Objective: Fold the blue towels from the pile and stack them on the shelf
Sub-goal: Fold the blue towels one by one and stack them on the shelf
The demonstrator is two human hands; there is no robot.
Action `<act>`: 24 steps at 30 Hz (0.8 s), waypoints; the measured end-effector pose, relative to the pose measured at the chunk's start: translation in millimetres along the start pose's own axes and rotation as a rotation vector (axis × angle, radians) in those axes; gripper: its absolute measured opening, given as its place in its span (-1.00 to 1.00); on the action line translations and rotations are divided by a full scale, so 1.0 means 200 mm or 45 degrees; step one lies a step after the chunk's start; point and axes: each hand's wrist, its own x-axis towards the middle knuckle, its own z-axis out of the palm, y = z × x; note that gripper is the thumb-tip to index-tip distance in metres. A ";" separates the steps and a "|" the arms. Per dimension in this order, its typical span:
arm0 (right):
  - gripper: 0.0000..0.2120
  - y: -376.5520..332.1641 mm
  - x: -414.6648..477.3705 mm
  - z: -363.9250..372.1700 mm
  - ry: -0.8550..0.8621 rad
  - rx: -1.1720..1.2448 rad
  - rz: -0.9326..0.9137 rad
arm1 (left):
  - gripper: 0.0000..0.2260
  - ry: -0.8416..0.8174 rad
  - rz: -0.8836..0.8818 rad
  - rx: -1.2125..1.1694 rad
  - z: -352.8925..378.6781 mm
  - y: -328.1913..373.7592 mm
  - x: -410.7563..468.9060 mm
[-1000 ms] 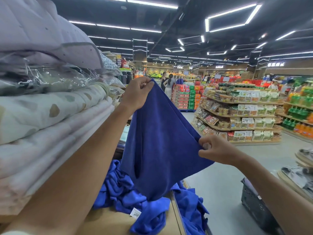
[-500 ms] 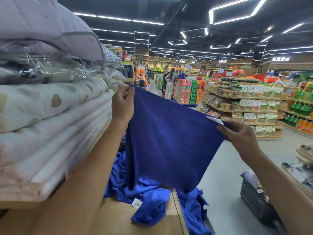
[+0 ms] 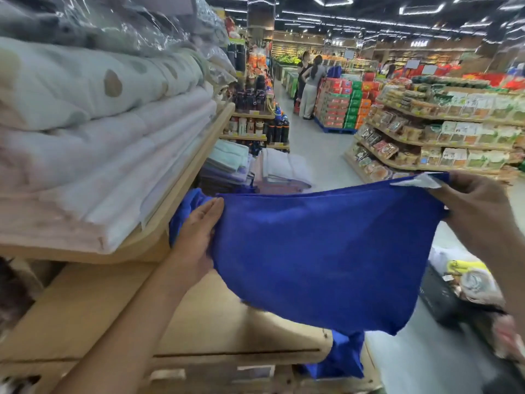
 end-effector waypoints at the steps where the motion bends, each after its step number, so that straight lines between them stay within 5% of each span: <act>1: -0.46 0.01 -0.01 0.01 -0.026 0.001 0.009 | -0.62 -0.037 -0.008 -0.022 -0.07 -0.02 -0.03; 3: -0.50 0.06 -0.05 0.04 -0.095 -0.016 0.034 | -0.54 -0.081 -0.033 0.018 -0.19 -0.04 -0.09; 7: -0.53 0.26 -0.15 0.23 -0.285 -0.133 0.160 | -0.84 0.103 -0.112 0.239 -0.41 -0.13 -0.16; 15: -0.71 0.71 -0.33 0.63 -0.466 -0.352 0.304 | -0.72 0.407 -0.081 0.595 -0.73 -0.16 -0.22; 18: -0.53 0.65 -0.32 0.71 -0.476 -0.295 0.285 | -0.80 0.476 -0.084 0.545 -0.75 -0.09 -0.23; 21: -0.26 0.49 -0.31 0.70 -0.635 -0.091 0.335 | -0.85 0.278 -0.187 0.367 -0.79 0.05 -0.30; 24: -0.45 0.36 -0.32 0.63 -0.901 0.143 0.448 | -0.66 0.100 -0.292 0.318 -0.83 0.20 -0.43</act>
